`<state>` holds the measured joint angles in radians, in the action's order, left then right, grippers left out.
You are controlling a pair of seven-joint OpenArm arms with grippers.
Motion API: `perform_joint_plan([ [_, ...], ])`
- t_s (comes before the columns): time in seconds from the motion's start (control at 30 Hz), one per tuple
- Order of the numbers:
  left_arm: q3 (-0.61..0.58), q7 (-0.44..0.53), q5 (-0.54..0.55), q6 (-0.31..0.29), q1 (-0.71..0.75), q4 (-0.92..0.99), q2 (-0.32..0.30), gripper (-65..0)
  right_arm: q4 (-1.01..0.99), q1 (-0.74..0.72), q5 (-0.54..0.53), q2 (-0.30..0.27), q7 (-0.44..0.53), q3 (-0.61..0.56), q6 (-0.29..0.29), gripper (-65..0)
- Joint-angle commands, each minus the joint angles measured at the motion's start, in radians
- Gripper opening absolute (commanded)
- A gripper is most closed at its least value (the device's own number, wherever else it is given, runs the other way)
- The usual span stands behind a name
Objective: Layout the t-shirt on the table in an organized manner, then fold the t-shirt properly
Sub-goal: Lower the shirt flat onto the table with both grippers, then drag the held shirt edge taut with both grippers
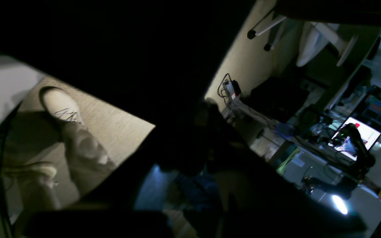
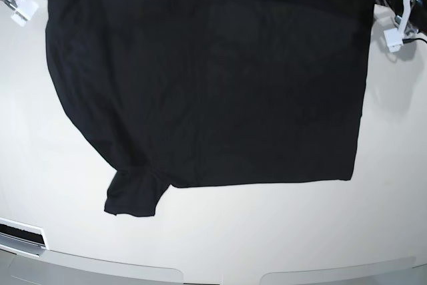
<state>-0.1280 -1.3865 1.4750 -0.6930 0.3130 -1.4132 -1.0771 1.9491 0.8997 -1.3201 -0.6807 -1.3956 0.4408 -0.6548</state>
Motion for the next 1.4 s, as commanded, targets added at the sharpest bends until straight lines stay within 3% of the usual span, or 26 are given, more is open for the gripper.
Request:
perform_joint_plan([
  [0.0, 0.01, -0.01, 0.009, -0.005, -0.005, -0.007, -0.042, -65.0, 0.014, 0.023, -0.018, -0.017, -0.001, 0.009, -0.004, -65.0],
  [0.23, 0.01, -0.01, 0.009, -0.005, -0.006, -0.008, -0.095, -65.0, 0.014, 0.061, -0.019, -0.018, -0.001, 0.009, -0.026, -65.0],
  [0.73, 0.01, -0.01, 0.009, -0.005, -0.006, -0.007, -0.084, -63.2, 0.014, 0.06, -0.014, -0.018, -0.001, 0.01, -0.039, -65.0],
  [0.97, 0.013, -0.01, 0.009, -0.005, -0.012, -0.007, -0.09, -65.0, 0.014, 0.002, -0.011, -0.017, -0.001, 0.01, -0.043, -65.0],
  [1.2, 0.09, -0.01, 0.009, -0.005, -0.013, -0.007, -0.089, -65.0, 0.014, -0.092, -0.011, -0.017, -0.001, 0.01, -0.043, -65.0],
  [1.37, 0.124, 0.0, 0.009, -0.005, -0.014, -0.007, -0.089, -65.0, 0.014, -0.167, -0.011, -0.017, -0.001, 0.01, -0.014, -65.0],
])
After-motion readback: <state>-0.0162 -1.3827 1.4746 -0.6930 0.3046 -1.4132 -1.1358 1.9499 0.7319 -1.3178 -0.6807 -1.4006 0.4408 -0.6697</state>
